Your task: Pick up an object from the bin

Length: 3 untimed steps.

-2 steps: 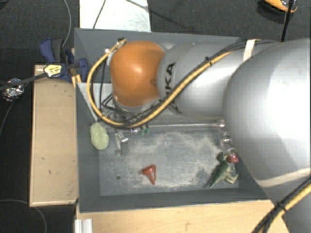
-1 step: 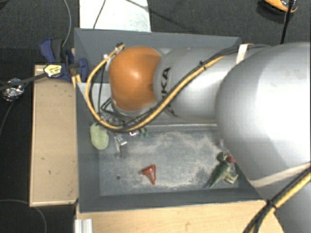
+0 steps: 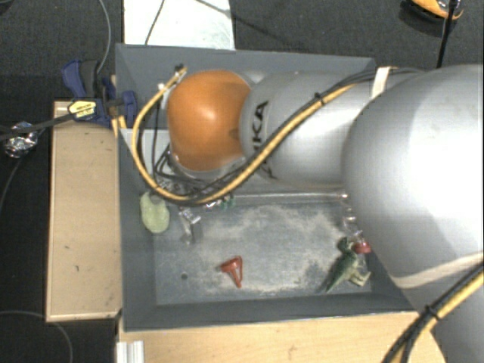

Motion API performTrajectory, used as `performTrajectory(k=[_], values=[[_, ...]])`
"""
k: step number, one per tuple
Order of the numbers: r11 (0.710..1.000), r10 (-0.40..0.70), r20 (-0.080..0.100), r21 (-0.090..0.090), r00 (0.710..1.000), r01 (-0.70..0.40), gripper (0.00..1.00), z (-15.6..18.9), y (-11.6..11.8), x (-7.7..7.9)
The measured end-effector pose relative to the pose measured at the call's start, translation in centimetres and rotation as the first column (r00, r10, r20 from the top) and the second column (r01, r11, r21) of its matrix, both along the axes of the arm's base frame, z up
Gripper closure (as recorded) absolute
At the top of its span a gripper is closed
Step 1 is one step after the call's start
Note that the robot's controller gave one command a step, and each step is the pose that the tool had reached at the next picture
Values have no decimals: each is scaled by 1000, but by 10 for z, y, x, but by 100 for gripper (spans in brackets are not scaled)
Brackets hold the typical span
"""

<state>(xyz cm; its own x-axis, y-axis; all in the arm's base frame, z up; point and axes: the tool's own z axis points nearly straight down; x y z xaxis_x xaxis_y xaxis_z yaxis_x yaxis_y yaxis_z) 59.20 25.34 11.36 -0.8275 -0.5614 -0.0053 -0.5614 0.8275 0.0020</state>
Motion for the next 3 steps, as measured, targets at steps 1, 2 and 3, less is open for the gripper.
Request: performTrajectory(k=[1,2,3], values=[[986,168,-8,-2,986,-168,0,-44,-1,0],[1000,23,-2,1,1000,-23,100,-41,3,-3],[1000,22,-2,1,1000,-22,100,-41,3,-3]])
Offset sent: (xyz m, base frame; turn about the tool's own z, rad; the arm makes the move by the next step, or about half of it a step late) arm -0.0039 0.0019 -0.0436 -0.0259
